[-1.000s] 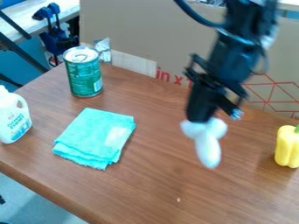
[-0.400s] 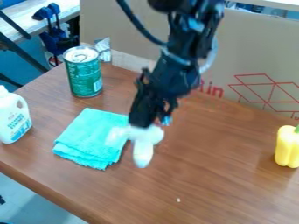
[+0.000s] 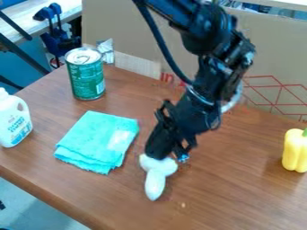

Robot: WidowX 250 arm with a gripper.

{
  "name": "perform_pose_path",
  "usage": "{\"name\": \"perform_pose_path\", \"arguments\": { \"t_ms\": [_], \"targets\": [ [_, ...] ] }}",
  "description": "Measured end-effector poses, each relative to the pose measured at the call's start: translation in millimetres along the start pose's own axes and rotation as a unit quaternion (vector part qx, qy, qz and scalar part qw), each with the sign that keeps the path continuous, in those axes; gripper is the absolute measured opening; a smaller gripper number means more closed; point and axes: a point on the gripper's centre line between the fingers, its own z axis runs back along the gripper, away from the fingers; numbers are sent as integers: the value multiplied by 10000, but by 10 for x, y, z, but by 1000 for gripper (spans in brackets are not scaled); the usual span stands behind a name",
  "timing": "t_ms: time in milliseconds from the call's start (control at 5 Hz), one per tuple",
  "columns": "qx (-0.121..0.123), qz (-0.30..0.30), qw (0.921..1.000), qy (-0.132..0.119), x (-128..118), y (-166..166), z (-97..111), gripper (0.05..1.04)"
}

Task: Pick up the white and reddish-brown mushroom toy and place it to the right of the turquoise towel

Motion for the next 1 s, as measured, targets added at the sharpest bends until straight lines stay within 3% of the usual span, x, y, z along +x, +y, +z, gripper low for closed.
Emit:
{"name": "perform_pose_path", "arguments": {
  "t_ms": [200,400,600,800,1000],
  "targets": [
    [-1,56,9999,-108,17,41,-20,111],
    [122,417,9942,-986,-23,-6,1,291],
    [414,636,9816,-1754,-160,-68,269,578],
    [619,658,9786,-1851,-255,-187,507,893],
    [672,511,9740,-2102,-279,-279,754,1008]
  ]
}}
